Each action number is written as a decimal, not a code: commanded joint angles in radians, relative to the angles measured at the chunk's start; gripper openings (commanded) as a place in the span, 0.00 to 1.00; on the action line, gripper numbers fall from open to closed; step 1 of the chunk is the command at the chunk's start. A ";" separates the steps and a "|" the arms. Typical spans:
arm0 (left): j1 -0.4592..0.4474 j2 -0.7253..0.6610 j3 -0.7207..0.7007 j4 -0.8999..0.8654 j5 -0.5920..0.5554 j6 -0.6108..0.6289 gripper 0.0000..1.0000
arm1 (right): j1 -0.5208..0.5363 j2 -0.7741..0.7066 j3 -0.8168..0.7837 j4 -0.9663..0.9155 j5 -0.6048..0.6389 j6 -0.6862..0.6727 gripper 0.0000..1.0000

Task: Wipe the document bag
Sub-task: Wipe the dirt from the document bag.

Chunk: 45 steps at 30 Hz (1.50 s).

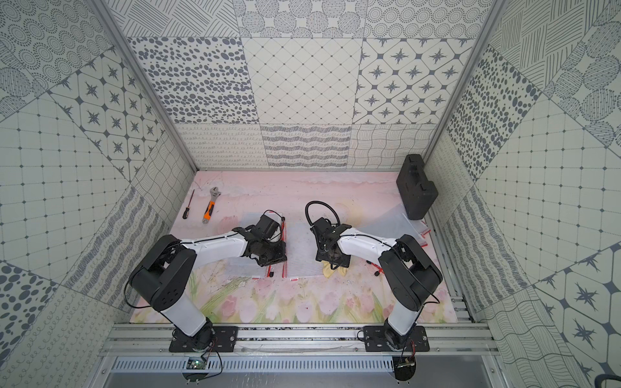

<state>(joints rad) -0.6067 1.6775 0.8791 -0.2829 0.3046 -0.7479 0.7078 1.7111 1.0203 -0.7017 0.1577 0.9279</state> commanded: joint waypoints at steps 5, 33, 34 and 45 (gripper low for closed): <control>0.009 0.008 0.006 -0.039 -0.007 0.029 0.00 | -0.005 0.065 -0.021 0.062 0.028 -0.011 0.43; 0.010 -0.021 -0.006 -0.052 -0.019 0.024 0.00 | -0.085 0.101 0.123 0.014 -0.029 -0.277 0.00; 0.009 -0.022 -0.006 -0.051 -0.018 0.022 0.00 | -0.088 0.101 0.135 0.005 -0.023 -0.288 0.00; 0.009 -0.018 -0.012 -0.034 -0.003 0.005 0.00 | 0.086 0.300 0.353 0.059 -0.223 -0.257 0.00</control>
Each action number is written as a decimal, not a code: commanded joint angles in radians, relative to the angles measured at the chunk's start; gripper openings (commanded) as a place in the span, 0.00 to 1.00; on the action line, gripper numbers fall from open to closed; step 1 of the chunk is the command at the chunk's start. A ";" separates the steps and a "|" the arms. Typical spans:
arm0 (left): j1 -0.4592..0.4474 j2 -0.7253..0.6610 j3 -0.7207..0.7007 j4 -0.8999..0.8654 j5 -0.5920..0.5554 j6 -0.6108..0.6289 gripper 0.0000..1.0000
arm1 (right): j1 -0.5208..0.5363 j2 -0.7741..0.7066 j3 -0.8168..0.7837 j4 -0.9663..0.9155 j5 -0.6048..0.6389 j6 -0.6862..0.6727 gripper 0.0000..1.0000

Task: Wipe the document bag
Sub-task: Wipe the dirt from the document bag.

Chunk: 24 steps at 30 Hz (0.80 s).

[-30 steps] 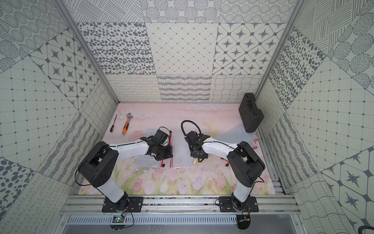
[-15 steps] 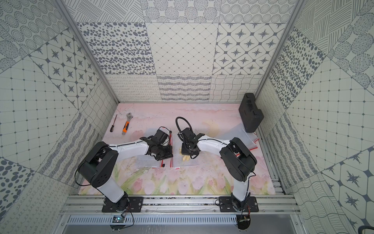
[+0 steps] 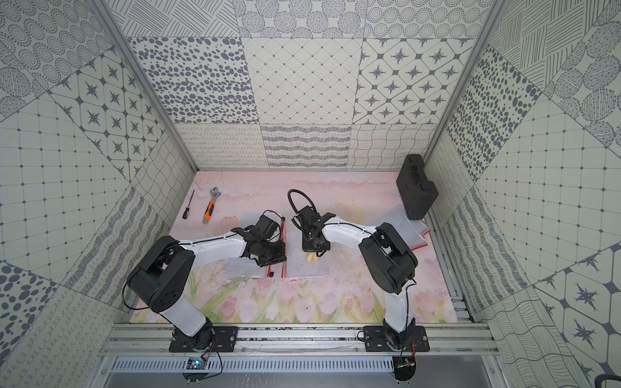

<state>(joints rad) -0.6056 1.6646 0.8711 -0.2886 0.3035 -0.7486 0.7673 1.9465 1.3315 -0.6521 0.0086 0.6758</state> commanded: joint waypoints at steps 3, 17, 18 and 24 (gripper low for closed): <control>0.009 -0.008 -0.004 -0.034 -0.003 0.009 0.00 | 0.007 0.105 0.078 -0.014 -0.050 -0.013 0.00; 0.008 -0.026 -0.022 -0.023 -0.006 0.006 0.00 | -0.138 0.072 0.153 -0.147 -0.003 -0.147 0.00; 0.007 -0.023 -0.019 -0.024 -0.008 0.004 0.00 | -0.105 0.068 0.149 -0.143 -0.016 -0.137 0.00; 0.009 0.005 0.012 -0.045 0.016 0.025 0.00 | -0.016 0.138 0.186 -0.115 -0.075 -0.092 0.00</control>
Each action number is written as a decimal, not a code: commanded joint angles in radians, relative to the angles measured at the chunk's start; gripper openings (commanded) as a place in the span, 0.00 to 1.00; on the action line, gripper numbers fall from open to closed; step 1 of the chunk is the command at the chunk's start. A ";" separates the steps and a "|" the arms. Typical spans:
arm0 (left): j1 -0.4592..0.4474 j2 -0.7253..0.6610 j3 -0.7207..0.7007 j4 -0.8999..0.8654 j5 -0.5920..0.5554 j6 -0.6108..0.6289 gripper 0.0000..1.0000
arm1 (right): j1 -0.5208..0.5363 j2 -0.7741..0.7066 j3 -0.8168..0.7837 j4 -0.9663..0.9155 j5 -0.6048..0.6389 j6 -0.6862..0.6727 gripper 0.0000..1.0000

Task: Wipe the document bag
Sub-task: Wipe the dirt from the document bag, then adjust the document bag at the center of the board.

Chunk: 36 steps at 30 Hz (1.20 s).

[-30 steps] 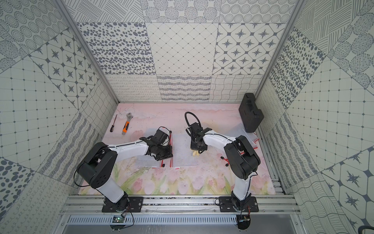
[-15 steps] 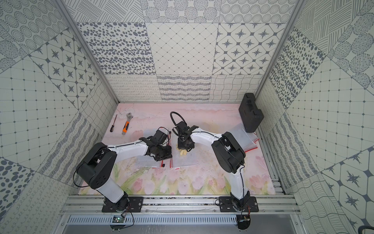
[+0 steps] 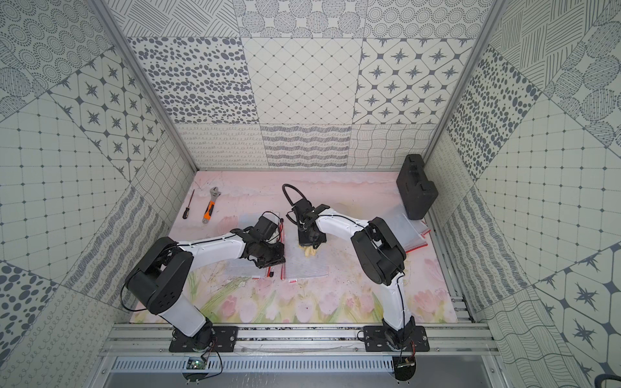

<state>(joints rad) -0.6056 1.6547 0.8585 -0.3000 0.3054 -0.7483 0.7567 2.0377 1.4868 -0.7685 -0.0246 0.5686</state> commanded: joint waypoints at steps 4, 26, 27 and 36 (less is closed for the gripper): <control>0.008 -0.001 0.033 -0.050 0.017 0.036 0.00 | -0.070 0.113 0.091 -0.052 0.014 0.009 0.00; -0.005 -0.288 0.663 -1.432 -1.082 -0.112 0.00 | -0.252 -0.363 -0.347 -0.064 0.115 0.023 0.00; -0.021 -0.249 0.683 -1.460 -1.103 -0.115 0.00 | -0.252 -0.369 -0.362 -0.061 0.112 0.025 0.00; -0.290 0.268 0.912 -1.507 -1.138 -0.037 0.00 | -0.256 -0.478 -0.443 -0.082 0.130 0.035 0.00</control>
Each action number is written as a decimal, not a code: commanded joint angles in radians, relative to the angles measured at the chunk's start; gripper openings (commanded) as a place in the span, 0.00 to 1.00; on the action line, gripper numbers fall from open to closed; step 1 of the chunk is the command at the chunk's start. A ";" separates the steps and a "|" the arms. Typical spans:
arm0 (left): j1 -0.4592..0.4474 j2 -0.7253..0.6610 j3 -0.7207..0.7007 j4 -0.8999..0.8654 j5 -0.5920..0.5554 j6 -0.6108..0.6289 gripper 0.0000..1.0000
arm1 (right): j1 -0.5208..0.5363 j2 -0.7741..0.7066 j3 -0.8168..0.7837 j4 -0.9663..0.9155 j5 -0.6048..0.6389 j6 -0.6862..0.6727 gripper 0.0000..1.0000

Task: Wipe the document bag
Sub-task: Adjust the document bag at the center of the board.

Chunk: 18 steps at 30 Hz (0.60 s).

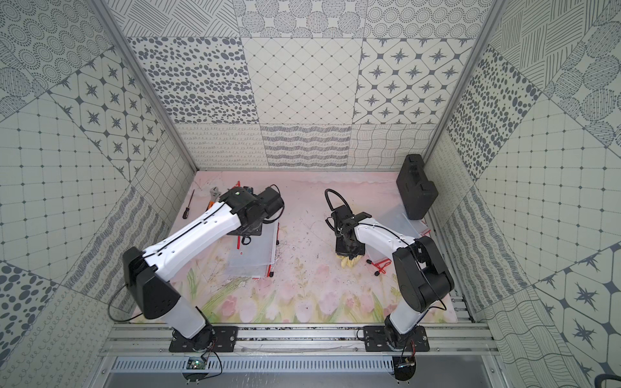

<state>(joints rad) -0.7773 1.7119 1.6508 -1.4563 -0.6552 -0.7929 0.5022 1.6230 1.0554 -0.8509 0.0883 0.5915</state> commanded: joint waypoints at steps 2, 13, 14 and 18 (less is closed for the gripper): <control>-0.181 0.337 0.227 -0.349 -0.157 0.012 0.00 | -0.005 -0.095 -0.027 -0.011 0.024 0.014 0.00; -0.295 0.538 0.402 0.150 0.315 0.203 0.53 | -0.063 -0.237 -0.084 -0.090 0.078 -0.022 0.00; -0.287 0.503 0.364 0.208 0.350 0.203 0.63 | -0.066 -0.251 -0.084 -0.095 0.083 -0.025 0.00; -0.232 0.325 0.187 0.395 0.417 0.211 0.91 | -0.066 -0.275 -0.075 -0.091 0.070 -0.027 0.00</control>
<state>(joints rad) -1.0550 2.1868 1.9724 -1.3384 -0.4534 -0.6395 0.4316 1.3762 0.9726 -0.9390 0.1501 0.5858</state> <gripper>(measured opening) 0.870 0.127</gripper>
